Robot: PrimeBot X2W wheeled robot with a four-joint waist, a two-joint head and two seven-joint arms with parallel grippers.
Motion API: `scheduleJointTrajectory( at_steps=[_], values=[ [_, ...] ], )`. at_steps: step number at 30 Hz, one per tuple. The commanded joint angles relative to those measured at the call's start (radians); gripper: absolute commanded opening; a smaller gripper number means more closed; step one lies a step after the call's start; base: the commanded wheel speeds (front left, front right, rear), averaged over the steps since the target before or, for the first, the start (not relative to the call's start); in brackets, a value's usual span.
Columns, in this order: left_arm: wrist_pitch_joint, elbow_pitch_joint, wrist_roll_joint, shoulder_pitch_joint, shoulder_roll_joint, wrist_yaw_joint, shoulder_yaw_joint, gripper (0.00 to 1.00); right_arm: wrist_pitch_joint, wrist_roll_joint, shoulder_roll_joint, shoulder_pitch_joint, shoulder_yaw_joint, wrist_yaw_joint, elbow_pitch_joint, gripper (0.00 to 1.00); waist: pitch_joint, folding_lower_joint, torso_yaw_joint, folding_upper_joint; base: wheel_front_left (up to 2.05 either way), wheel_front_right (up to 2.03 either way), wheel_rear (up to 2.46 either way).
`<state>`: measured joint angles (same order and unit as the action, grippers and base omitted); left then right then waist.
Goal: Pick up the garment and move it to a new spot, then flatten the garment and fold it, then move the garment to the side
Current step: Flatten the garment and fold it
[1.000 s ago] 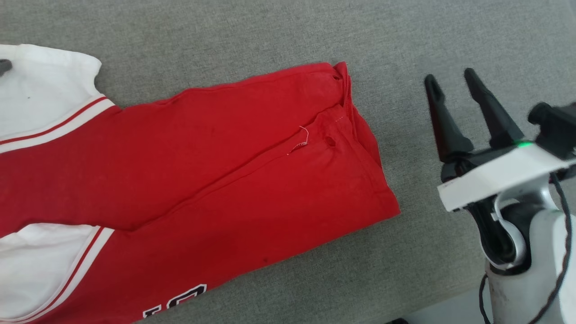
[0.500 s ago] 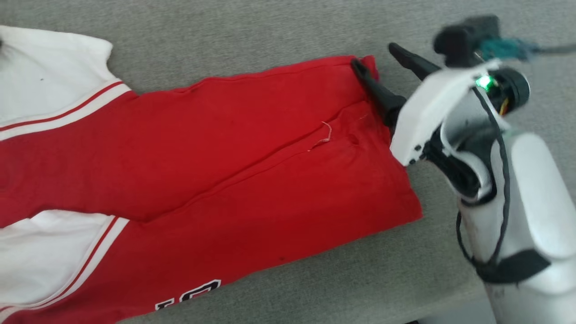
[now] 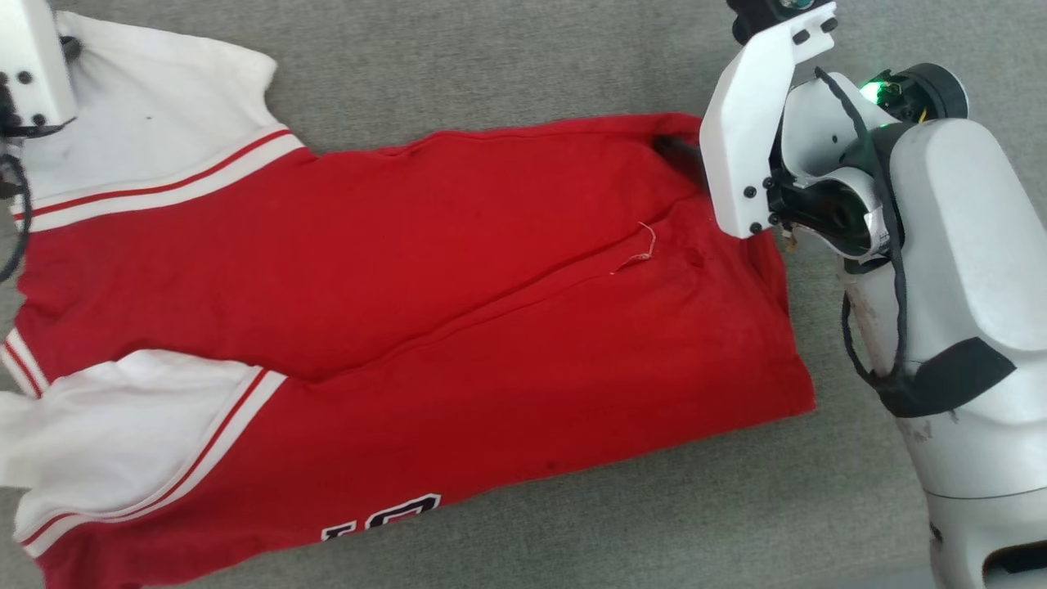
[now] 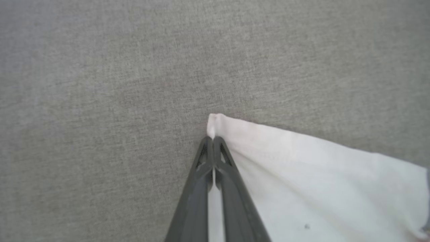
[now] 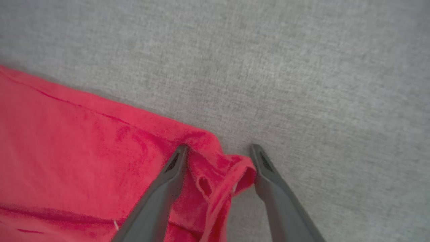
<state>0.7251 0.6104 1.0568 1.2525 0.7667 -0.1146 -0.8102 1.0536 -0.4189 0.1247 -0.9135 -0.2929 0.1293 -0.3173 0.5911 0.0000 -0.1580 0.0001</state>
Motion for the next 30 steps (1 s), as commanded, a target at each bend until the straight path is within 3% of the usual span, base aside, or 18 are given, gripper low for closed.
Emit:
scheduleJointTrajectory(
  at_steps=[1,12,18,25,30],
  values=[
    [-0.004,0.01,-0.003,-0.005,-0.016,0.009,-0.014,0.0,0.043,-0.012,-0.003,0.063,-0.038,0.002,-0.037,0.0,-0.009,0.0,0.013,-0.0001,0.0,0.0,0.0],
    [-0.062,0.013,0.006,0.013,-0.051,0.068,-0.005,0.0,0.002,-0.051,0.095,0.082,0.029,0.001,0.083,0.0,-0.086,0.0,0.081,-0.0001,0.0,0.0,0.0],
    [-0.047,-0.042,0.028,-0.023,-0.043,0.076,-0.008,0.0,-0.013,-0.066,0.14,0.143,0.044,0.001,0.163,0.0,-0.13,0.0,0.111,-0.0001,0.0,0.0,0.0],
    [-0.017,-0.234,0.037,-0.109,0.018,0.032,-0.023,0.0,-0.026,-0.085,0.186,0.256,0.088,0.001,0.295,0.0,-0.184,0.0,0.144,-0.0001,0.0,0.0,0.0],
    [0.012,-0.446,0.05,-0.206,0.094,-0.048,-0.031,0.0,-0.003,-0.094,0.208,0.338,0.119,0.001,0.391,0.0,-0.217,0.0,0.161,-0.0001,0.0,0.0,0.0]
  ],
)
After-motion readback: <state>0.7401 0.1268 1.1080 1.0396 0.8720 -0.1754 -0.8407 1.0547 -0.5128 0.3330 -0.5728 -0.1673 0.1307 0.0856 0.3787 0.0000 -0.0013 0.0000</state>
